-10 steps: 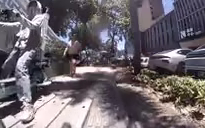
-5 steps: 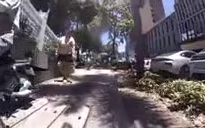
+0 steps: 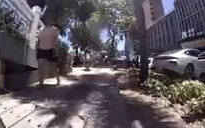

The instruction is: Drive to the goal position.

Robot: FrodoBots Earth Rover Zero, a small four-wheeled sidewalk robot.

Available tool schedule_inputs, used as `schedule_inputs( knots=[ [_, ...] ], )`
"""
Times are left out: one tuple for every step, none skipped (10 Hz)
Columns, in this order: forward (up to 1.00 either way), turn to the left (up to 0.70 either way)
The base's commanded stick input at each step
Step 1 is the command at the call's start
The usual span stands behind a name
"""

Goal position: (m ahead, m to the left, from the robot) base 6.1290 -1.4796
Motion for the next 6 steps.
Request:
schedule_inputs(
  knots=[
    [0.7,0.0],
    [0.7,0.0],
    [0.7,0.0],
    [0.7,0.0],
    [0.7,0.0],
    [0.7,0.0]
  ],
)
